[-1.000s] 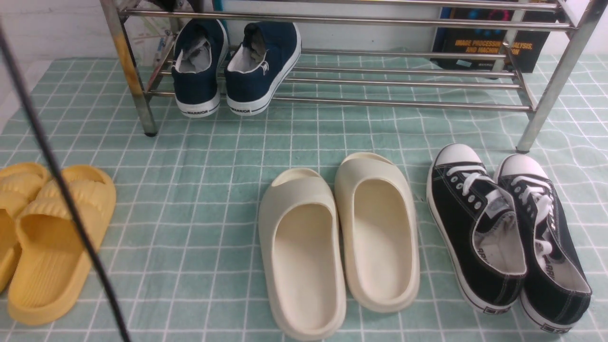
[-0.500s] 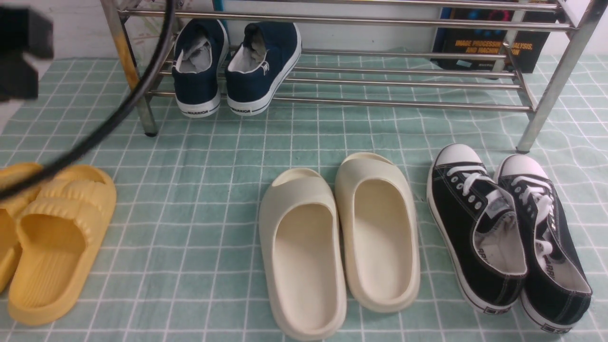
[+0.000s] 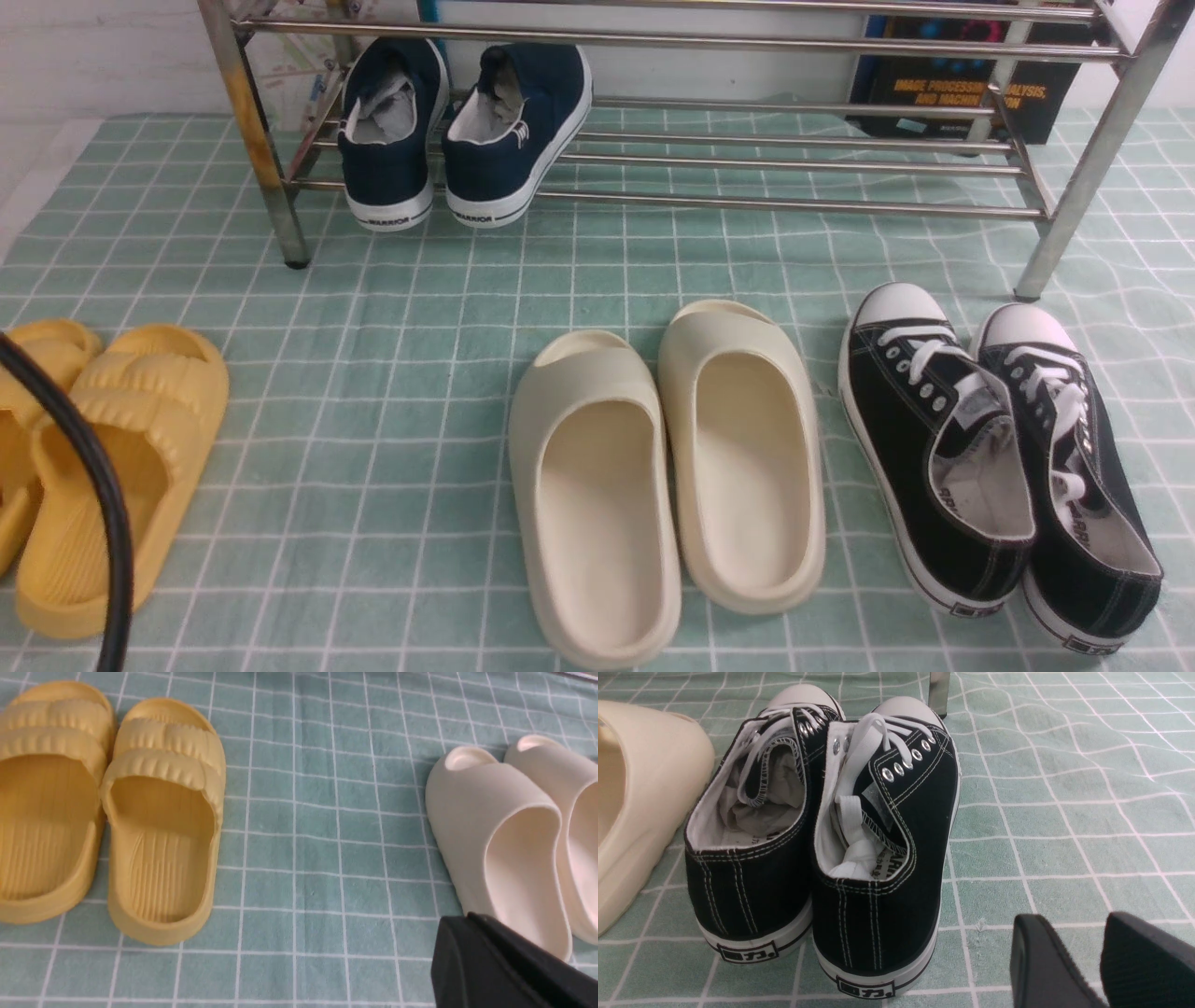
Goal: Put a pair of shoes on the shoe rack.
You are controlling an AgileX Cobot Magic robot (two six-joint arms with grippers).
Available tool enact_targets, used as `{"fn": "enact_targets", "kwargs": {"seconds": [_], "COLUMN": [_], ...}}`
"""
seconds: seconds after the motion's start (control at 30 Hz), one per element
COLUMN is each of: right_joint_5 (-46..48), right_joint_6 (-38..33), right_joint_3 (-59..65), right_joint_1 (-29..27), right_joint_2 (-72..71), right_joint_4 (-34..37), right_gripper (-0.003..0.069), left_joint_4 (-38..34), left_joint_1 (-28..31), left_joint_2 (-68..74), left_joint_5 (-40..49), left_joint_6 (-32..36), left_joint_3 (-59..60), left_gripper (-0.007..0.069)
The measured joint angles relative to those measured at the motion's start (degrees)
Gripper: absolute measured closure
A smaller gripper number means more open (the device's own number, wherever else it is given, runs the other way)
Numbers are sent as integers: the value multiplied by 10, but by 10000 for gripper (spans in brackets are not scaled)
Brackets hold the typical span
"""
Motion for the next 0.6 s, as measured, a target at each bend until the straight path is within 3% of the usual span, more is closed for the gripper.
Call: {"fn": "enact_targets", "kwargs": {"seconds": [0.4, 0.57, 0.6], "right_joint_5": [0, 0, 0], "right_joint_6": [0, 0, 0], "right_joint_3": [0, 0, 0], "right_joint_1": [0, 0, 0], "right_joint_2": [0, 0, 0], "right_joint_4": [0, 0, 0], "right_gripper": [419, 419, 419], "left_joint_4": [44, 56, 56], "left_joint_1": [0, 4, 21], "left_joint_2": [-59, -137, -175], "left_joint_5": [46, -80, -151], "left_joint_6": [0, -2, -2], "left_joint_3": [-7, 75, 126], "left_gripper": [638, 638, 638]}}
